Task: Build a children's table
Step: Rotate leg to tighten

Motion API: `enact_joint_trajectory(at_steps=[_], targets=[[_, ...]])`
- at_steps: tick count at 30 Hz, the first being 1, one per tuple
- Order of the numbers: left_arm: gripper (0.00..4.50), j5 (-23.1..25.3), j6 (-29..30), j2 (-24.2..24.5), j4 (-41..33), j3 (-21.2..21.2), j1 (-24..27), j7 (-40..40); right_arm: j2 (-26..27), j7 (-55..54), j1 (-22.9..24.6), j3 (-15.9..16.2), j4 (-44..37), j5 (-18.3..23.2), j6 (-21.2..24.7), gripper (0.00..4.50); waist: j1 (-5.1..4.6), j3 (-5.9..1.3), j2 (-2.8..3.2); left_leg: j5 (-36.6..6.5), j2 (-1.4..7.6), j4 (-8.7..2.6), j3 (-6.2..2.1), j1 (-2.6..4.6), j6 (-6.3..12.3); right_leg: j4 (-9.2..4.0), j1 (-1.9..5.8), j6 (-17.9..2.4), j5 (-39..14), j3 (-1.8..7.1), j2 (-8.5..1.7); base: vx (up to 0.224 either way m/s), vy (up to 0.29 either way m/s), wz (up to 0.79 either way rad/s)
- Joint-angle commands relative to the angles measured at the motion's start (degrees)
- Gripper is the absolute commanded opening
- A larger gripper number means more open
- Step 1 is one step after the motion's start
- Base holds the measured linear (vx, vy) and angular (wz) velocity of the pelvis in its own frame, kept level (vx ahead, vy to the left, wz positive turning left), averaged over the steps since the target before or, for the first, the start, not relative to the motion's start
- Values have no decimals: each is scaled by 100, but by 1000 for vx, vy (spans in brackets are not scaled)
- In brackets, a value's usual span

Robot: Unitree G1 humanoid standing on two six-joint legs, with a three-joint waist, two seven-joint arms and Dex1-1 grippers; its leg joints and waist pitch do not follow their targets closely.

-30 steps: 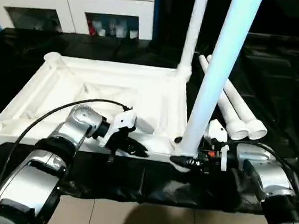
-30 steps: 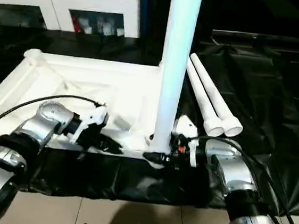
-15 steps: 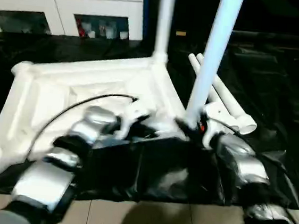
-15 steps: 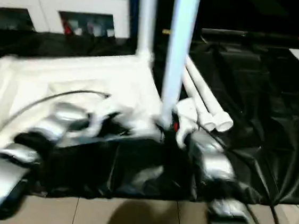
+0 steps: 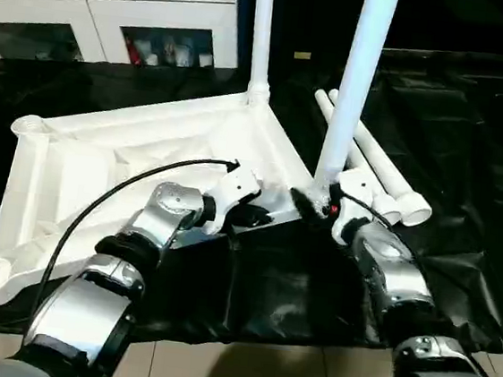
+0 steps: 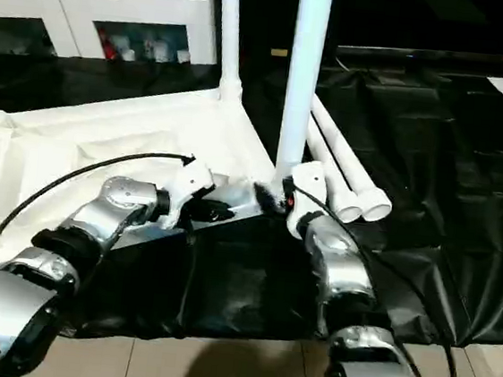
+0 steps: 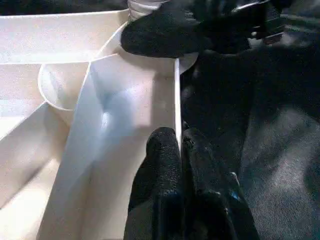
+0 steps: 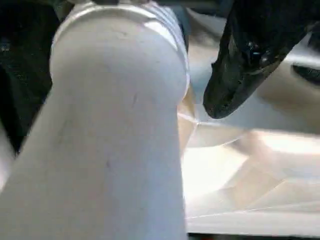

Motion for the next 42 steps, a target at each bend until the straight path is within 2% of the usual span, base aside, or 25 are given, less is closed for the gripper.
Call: enact_joint_trajectory(at_steps=[1, 3, 7, 9, 10, 12, 18, 23, 27, 28, 31, 32, 33, 35, 37, 40, 41, 42], targets=[[0, -2, -413, 56, -172, -211, 45, -693, -137, 1160, 136, 449, -167, 55, 5, 421, 25, -396, -95, -1162, 310, -355, -144, 77, 649, -382, 324, -1515, -821, 208, -366, 0, 0, 0], [0, -20, -454, 110, -179, -217, 56, -825, -220, 1395, 170, 498, -227, 70, 1, 421, 55, -394, -73, -1122, 332, -351, -148, 72, 704, -369, 322, -1536, -815, 216, -381, 0, 0, 0], [0, -200, -568, 341, -242, -202, 89, -1526, -681, 2853, 465, 754, -872, 415, 366, 421, 84, -385, -80, -1263, 346, -369, -156, 91, 685, -374, 314, -1535, -1012, 219, -377, 0, 0, 0], [0, -221, -587, 395, -245, -206, 88, -1658, -790, 3109, 524, 835, -988, 435, 397, 421, 100, -386, -77, -1267, 359, -375, -160, 109, 660, -379, 299, -1527, -1026, 224, -370, 0, 0, 0], [0, -264, -631, 464, -233, -202, 75, -1870, -967, 3510, 603, 958, -1136, 458, 446, 406, 98, -384, -186, -1244, 355, -372, -146, 92, 667, -382, 305, -1536, -1034, 225, -374, 0, 0, 0], [0, -326, -635, 522, -222, -189, 61, -2138, -1140, 3879, 662, 1072, -1255, 451, 474, 396, 137, -385, -128, -1206, 362, -371, -158, 97, 644, -369, 299, -1515, -1144, 227, -391, 0, 0, 0], [0, -394, -674, 599, -221, -194, 50, -2575, -1312, 4279, 715, 1179, -1450, 470, 577, 345, 210, -380, -145, -1177, 367, -373, -150, 118, 584, -371, 276, -1531, -1136, 246, -399, 0, 0, 0], [0, -375, -709, 616, -173, -179, 39, -2568, -1333, 4327, 779, 1207, -1603, 519, 717, 302, 231, -388, -142, -1091, 372, -370, -153, 119, 586, -355, 273, -1536, -1027, 241, -395, 0, 0, 0], [0, -390, -594, 509, -117, -69, 15, -2202, -1046, 3825, 785, 902, -1667, 751, 1137, 287, 230, -373, -149, -1199, 369, -385, -159, 112, 499, -377, 270, -1481, -1271, 240, -400, 0, 0, 0], [0, -348, -502, 442, -95, -44, -11, -1904, -889, 3437, 755, 782, -1628, 746, 1185, 284, 224, -364, -165, -1240, 365, -391, -160, 114, 456, -387, 270, -1448, -1378, 240, -401, 0, 0, 0], [0, -236, -300, 301, -49, -26, -79, -1289, -609, 2660, 693, 644, -1466, 595, 1146, 282, 189, -353, -159, -1402, 366, -416, -167, 149, 246, -422, 231, -1331, -1757, 251, -399, 0, 0, 0], [0, -171, -154, 170, -20, -1, -133, -822, -386, 1982, 624, 544, -1265, 452, 1089, 282, 171, -361, -173, -1339, 364, -422, -179, 131, 197, -409, 246, -1296, -1709, 256, -405, 0, 0, 0], [0, -151, -18, 44, -6, 28, -175, -507, -193, 1396, 563, 465, -1083, 340, 1066, 282, 142, -360, -170, -1313, 363, -422, -172, 137, 147, -401, 217, -1316, -1644, 267, -399, 0, 0, 0], [0, -97, 195, -214, 32, 70, -254, 151, 152, 325, 435, 362, -705, 132, 1018, 281, 61, -358, -184, -1391, 325, -423, -179, 147, 79, -426, 222, -1307, -1708, 259, -395, 0, 0, 0], [0, -82, 238, -283, 47, 82, -274, 338, 231, 80, 404, 352, -610, 79, 1011, 281, 27, -359, -176, -1405, 309, -417, -175, 152, 85, -449, 228, -1295, -1707, 254, -392, 0, 0, 0], [0, -18, 360, -628, 121, 87, -298, 1102, 690, -909, 200, 247, -214, -61, 831, 281, 14, -367, -174, -1286, 291, -402, -166, 125, 234, -446, 247, -1293, -1460, 254, -384, 0, 0, 0], [0, -17, 360, -630, 121, 86, -297, 1104, 692, -912, 199, 247, -213, -61, 829, 281, 16, -371, -144, -1283, 293, -398, -171, 122, 242, -442, 247, -1289, -1468, 252, -391, 0, 0, 0], [0, 65, 294, -681, 129, 3, -255, 1163, 795, -1001, 140, 240, -137, -81, 666, 281, 7, -370, -142, -1324, 297, -399, -170, 132, 267, -464, 242, -1267, -1506, 247, -392, 0, 0, 0]])
